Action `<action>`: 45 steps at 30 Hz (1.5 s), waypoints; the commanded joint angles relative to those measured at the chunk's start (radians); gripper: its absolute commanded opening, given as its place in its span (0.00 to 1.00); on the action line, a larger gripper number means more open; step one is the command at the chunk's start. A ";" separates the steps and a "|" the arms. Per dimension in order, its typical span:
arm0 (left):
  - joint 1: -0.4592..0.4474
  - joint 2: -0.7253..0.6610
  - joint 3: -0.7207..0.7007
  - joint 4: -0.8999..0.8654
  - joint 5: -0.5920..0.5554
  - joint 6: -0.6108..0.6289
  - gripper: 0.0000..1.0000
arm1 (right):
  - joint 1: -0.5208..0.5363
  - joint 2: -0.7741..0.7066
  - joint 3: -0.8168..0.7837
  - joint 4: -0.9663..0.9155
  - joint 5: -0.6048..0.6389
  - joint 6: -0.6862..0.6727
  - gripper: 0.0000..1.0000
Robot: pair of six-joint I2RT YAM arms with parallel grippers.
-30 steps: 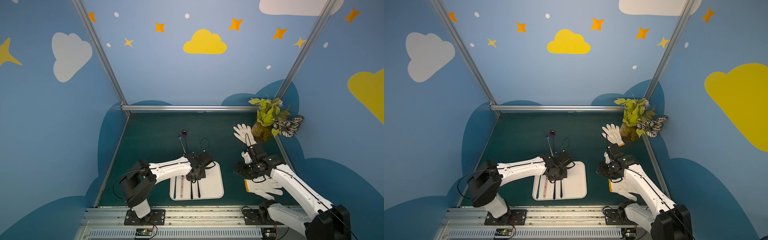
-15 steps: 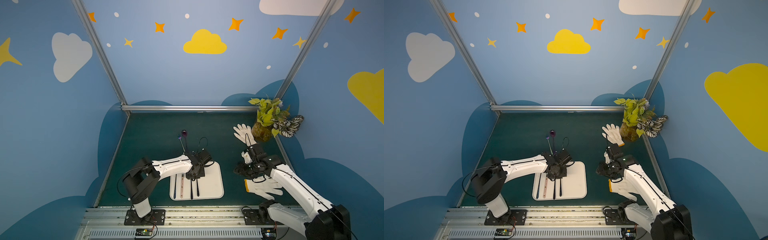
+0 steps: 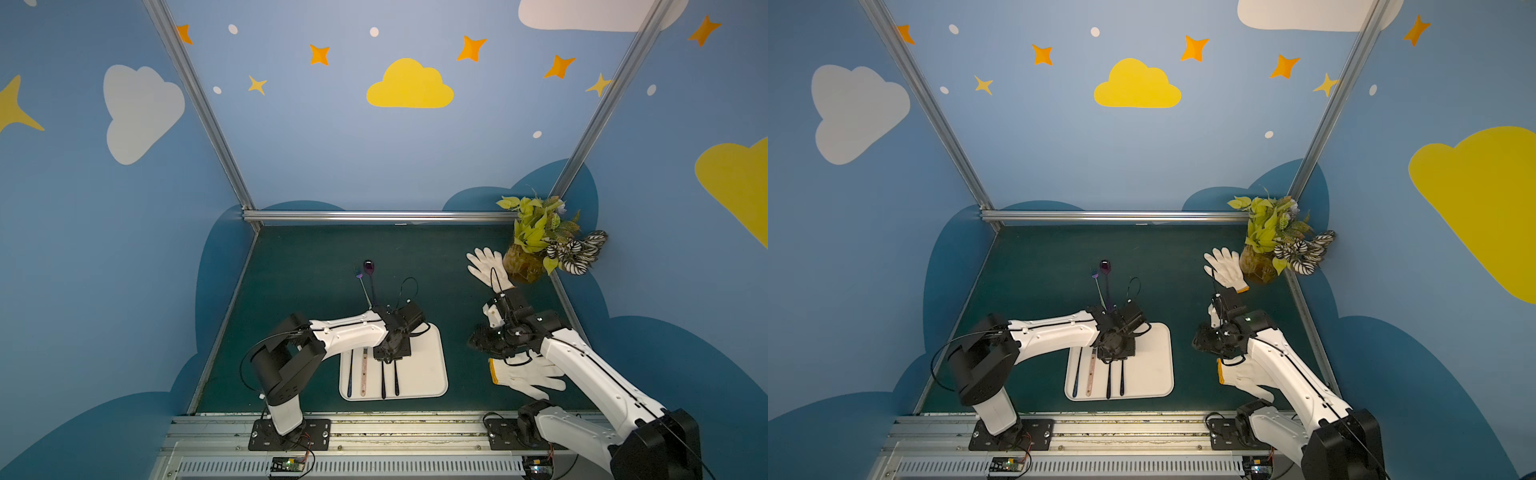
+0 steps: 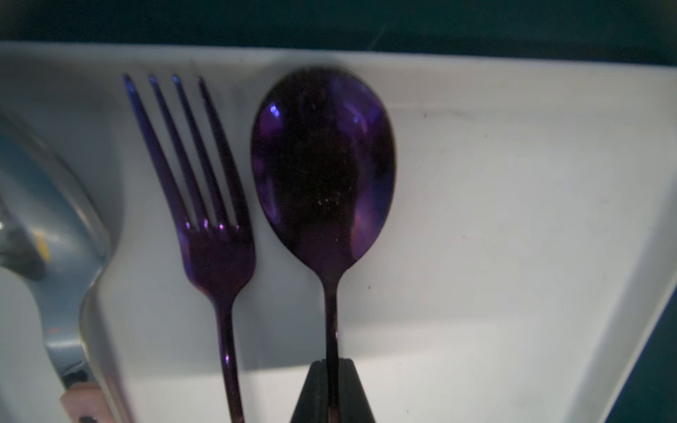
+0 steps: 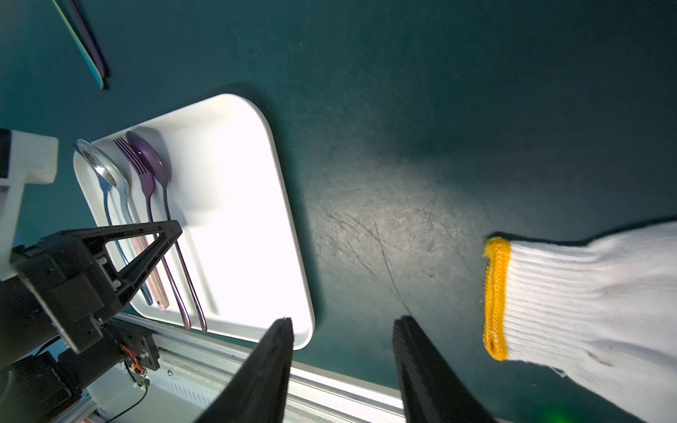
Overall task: Set the spoon and fork side by side
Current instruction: Place the spoon on the tray, then adjust the fork on the tray.
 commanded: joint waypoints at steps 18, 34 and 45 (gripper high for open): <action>-0.002 0.007 0.014 -0.003 -0.002 0.013 0.35 | -0.004 -0.017 -0.016 -0.013 0.002 0.004 0.50; 0.022 -0.208 0.057 -0.160 -0.058 0.039 0.45 | -0.004 -0.012 -0.010 -0.015 0.009 0.012 0.50; 0.027 -0.173 -0.073 -0.057 0.021 0.009 0.34 | 0.002 -0.017 -0.008 -0.021 0.011 0.022 0.49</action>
